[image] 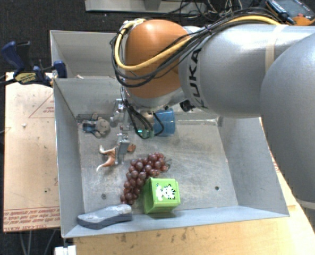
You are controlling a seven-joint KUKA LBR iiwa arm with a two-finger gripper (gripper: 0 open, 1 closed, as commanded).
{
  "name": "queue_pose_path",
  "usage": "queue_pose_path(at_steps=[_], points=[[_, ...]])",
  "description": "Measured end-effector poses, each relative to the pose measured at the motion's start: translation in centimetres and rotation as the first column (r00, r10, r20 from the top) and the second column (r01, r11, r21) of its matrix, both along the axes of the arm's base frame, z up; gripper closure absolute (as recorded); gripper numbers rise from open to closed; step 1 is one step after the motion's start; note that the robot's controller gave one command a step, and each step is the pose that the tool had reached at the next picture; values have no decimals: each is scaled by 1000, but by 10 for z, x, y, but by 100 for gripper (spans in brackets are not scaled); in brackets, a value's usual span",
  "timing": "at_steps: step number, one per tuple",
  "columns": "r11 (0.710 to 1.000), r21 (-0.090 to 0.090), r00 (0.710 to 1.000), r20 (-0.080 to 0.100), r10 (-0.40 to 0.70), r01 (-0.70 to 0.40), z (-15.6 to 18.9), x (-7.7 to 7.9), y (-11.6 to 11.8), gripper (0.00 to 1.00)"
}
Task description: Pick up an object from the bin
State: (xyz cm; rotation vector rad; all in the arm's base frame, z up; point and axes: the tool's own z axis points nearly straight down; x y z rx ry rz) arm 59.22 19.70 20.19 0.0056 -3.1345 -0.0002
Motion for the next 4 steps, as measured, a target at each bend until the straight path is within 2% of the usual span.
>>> queue_pose_path(at_steps=[1, 2, 3, 4], points=[[1000, 0, 1000, 3, -1, 1, 2, 0, 0, 0], [999, -1, 999, 7, 51, -51, 11, -1, 10, 0], [981, 2, 980, 17, 196, -196, -30, 6, 29, 0], [914, 0, 914, 13, 406, -406, -108, 5, 27, 0]])
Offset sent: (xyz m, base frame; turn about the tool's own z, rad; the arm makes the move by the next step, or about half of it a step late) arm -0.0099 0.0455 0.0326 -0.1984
